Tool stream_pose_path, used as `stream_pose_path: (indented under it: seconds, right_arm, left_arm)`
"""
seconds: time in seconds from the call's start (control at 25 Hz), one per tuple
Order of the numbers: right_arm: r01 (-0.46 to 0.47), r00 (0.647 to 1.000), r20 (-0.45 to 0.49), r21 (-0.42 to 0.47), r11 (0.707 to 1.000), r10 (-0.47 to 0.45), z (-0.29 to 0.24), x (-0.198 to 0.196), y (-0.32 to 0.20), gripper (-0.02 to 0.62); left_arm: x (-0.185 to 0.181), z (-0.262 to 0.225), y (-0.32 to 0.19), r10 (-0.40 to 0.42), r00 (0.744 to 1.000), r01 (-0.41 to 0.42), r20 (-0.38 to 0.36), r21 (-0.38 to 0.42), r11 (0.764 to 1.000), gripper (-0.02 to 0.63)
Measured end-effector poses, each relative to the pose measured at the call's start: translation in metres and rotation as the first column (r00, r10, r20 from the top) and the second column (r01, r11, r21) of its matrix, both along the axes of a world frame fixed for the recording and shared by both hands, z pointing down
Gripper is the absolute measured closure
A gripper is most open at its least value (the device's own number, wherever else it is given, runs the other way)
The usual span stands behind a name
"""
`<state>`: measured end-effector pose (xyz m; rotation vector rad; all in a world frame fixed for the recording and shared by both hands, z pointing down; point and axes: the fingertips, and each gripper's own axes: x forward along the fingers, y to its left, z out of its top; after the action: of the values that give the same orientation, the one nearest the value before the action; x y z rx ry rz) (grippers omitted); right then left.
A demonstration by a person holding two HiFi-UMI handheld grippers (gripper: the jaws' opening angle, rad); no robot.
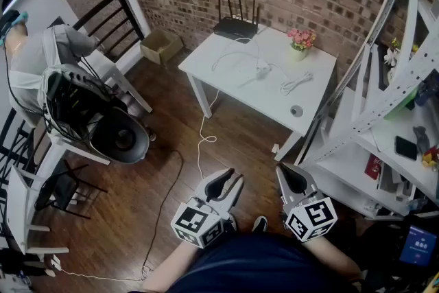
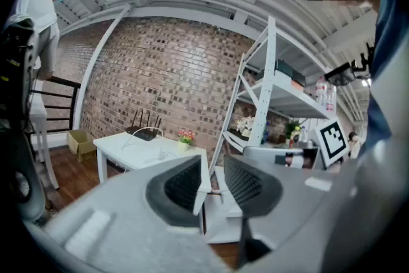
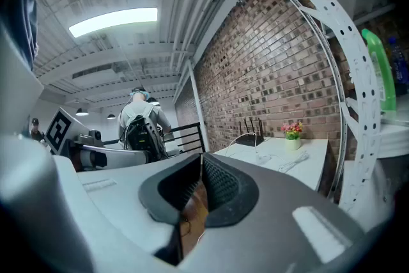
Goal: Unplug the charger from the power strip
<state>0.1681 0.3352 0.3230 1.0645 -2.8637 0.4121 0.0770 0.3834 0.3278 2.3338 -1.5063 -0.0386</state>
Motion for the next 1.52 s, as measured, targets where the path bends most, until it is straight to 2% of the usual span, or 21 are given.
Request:
stream_pose_path:
  seconds: [0.16, 0.36, 0.6, 0.8, 1.12, 1.32, 1.52]
  right_arm:
    - [0.006, 1.0, 0.01, -0.001, 1.0, -0.006, 0.002, 0.011, -0.007, 0.58]
    - [0.014, 1.0, 0.005, 0.003, 1.0, -0.014, 0.007, 0.03, -0.012, 0.58]
    - [0.054, 0.998, -0.015, -0.007, 0.999, -0.054, 0.022, 0.04, -0.008, 0.58]
    - [0.076, 0.997, -0.028, -0.025, 0.997, -0.076, 0.032, 0.04, -0.014, 0.58]
    - [0.074, 0.994, -0.076, 0.004, 0.997, -0.074, 0.038, 0.011, -0.047, 0.58]
    - [0.03, 0.994, -0.102, 0.011, 0.999, -0.029, 0.039, -0.018, -0.089, 0.58]
    - [-0.026, 0.99, -0.138, -0.002, 1.0, 0.026, 0.038, -0.054, -0.135, 0.58]
  left_arm:
    - [0.012, -0.003, -0.007, -0.005, 1.0, 0.004, 0.016, 0.013, 1.0, 0.492]
    - [0.019, 0.0, -0.012, -0.057, 0.998, 0.057, 0.021, 0.006, 0.998, 0.492]
    - [0.027, 0.01, -0.007, -0.11, 0.994, 0.11, 0.017, -0.019, 0.994, 0.492]
    - [0.037, 0.021, -0.009, -0.107, 0.994, 0.108, 0.012, -0.052, 0.993, 0.492]
    - [0.004, 0.028, -0.048, -0.121, 0.992, 0.12, -0.018, -0.052, 0.991, 0.492]
    - [-0.026, 0.031, -0.095, -0.07, 0.997, 0.068, -0.043, -0.043, 0.997, 0.492]
    - [-0.072, 0.033, -0.146, -0.026, 0.995, 0.022, -0.094, -0.043, 0.999, 0.492]
